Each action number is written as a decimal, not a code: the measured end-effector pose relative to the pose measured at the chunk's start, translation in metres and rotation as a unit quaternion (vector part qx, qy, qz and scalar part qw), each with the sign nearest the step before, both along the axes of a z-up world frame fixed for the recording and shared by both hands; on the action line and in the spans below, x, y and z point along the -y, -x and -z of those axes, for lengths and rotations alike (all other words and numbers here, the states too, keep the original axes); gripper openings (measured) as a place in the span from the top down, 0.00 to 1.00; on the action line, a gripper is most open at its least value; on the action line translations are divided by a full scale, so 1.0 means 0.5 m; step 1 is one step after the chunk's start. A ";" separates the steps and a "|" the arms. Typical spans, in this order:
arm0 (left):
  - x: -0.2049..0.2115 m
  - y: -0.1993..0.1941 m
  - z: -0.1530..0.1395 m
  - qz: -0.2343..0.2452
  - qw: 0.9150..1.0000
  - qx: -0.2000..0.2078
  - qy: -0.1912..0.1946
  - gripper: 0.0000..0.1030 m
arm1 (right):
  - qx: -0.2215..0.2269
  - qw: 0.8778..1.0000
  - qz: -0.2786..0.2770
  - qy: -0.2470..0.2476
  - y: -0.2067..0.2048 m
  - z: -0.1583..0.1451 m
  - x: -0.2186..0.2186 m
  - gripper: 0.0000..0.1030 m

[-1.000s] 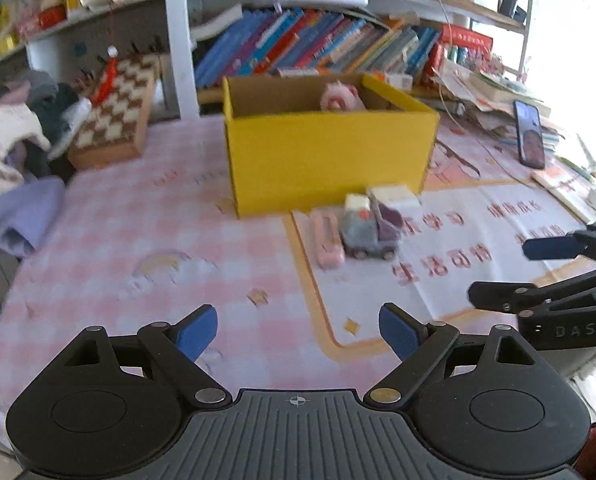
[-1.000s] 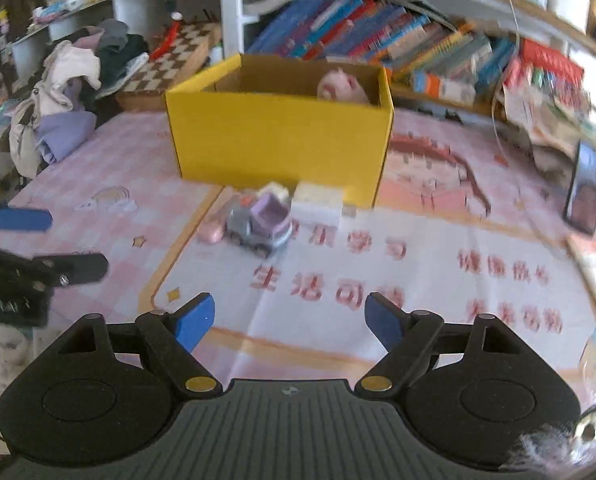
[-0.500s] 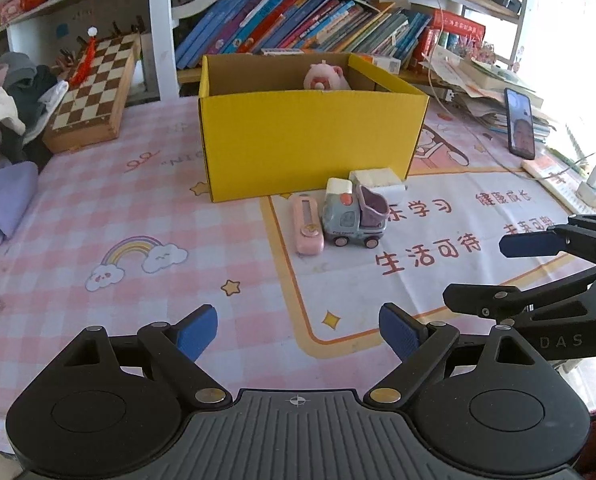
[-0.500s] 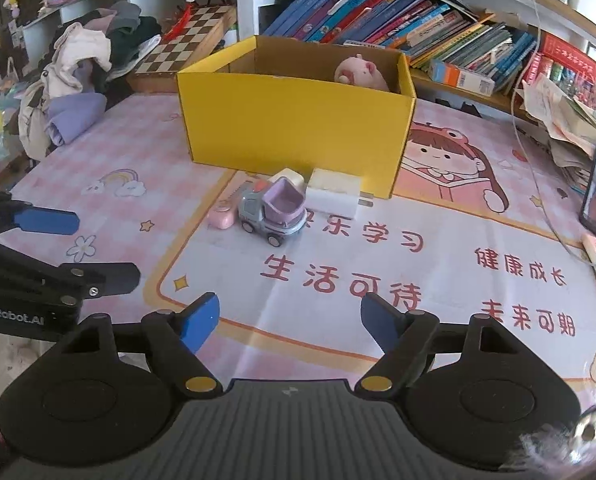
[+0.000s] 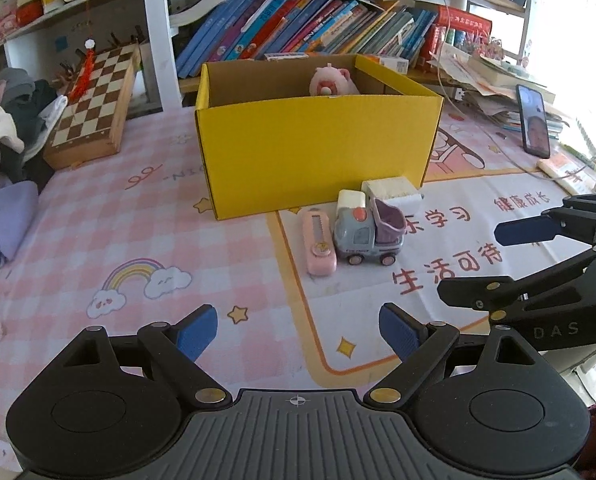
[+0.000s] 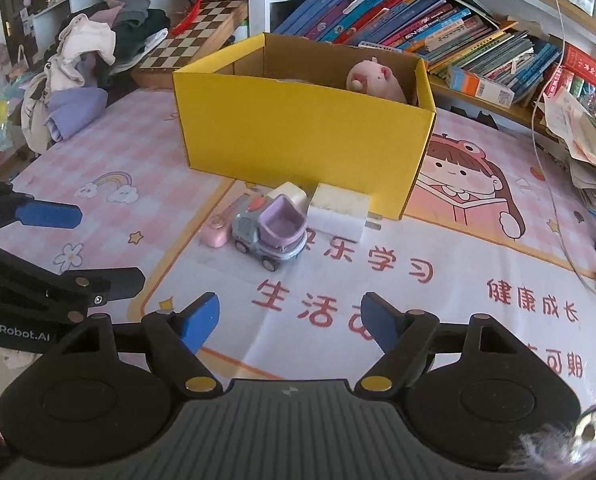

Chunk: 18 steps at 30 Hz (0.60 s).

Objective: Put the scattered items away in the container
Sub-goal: 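Withdraw both open grippers from the box back toward the remaining items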

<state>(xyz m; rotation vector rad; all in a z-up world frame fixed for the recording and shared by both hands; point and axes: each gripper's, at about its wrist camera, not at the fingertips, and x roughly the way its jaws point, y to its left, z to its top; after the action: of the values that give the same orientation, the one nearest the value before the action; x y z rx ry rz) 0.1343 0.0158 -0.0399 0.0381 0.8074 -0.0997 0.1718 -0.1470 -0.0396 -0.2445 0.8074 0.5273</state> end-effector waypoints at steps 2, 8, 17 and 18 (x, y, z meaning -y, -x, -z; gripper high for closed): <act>0.002 -0.004 0.004 -0.004 1.000 0.002 0.003 0.12 | -0.002 1.000 -0.002 0.001 -0.012 0.003 -0.001 0.26; 0.005 -0.018 0.008 -0.010 1.000 -0.005 -0.005 0.12 | -0.007 1.000 -0.017 -0.001 -0.045 0.007 -0.009 0.31; -0.008 -0.034 0.008 -0.038 0.999 -0.015 -0.006 0.12 | -0.028 0.998 -0.055 -0.004 -0.098 0.022 -0.039 0.31; -0.008 -0.036 0.009 -0.040 0.999 -0.016 -0.008 0.12 | -0.031 0.998 -0.059 -0.005 -0.104 0.024 -0.042 0.31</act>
<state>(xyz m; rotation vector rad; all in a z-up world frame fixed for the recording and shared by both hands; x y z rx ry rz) 0.1523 0.0200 -0.0444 0.0183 0.8415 -0.0180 0.2237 -0.1259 -0.0516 -0.2690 0.8532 0.6517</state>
